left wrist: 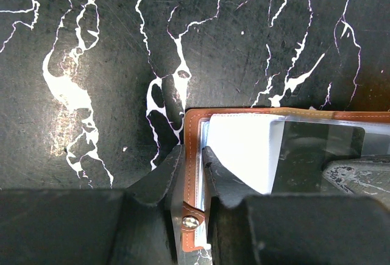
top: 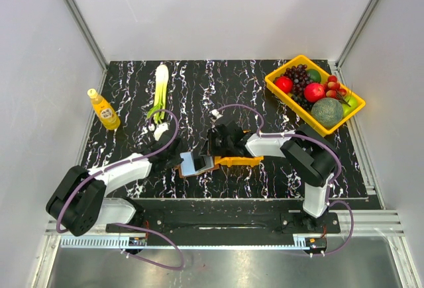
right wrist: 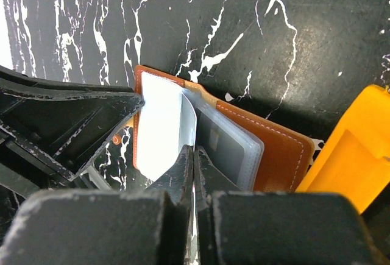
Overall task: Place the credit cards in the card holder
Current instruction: Insert the credit card into the card holder.
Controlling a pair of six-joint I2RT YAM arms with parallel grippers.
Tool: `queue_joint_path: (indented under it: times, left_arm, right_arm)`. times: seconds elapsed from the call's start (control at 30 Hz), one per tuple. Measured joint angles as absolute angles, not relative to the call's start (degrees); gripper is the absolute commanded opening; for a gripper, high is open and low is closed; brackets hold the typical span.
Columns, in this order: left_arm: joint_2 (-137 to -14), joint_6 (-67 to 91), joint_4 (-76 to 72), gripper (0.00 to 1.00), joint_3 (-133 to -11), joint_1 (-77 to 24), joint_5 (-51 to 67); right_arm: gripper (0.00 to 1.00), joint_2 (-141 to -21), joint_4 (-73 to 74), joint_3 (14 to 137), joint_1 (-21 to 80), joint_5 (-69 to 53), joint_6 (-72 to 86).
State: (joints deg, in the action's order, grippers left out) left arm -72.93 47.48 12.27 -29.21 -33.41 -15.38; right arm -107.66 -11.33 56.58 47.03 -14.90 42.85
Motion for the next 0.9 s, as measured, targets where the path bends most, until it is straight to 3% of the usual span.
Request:
queue_joint_path:
  times: [0.53,0.9]
  left_arm:
    - [-72.9,47.4,12.3,0.18,-29.2,-33.4,-15.5]
    - [-72.7,47.4,12.3,0.20,-29.0,-33.4,-15.5]
  right_arm:
    - [0.00,-107.9,-9.5,58.0,47.6,-13.4,36.5]
    - [0.05,-107.9,-11.7,56.6,49.2,-10.5,44.7]
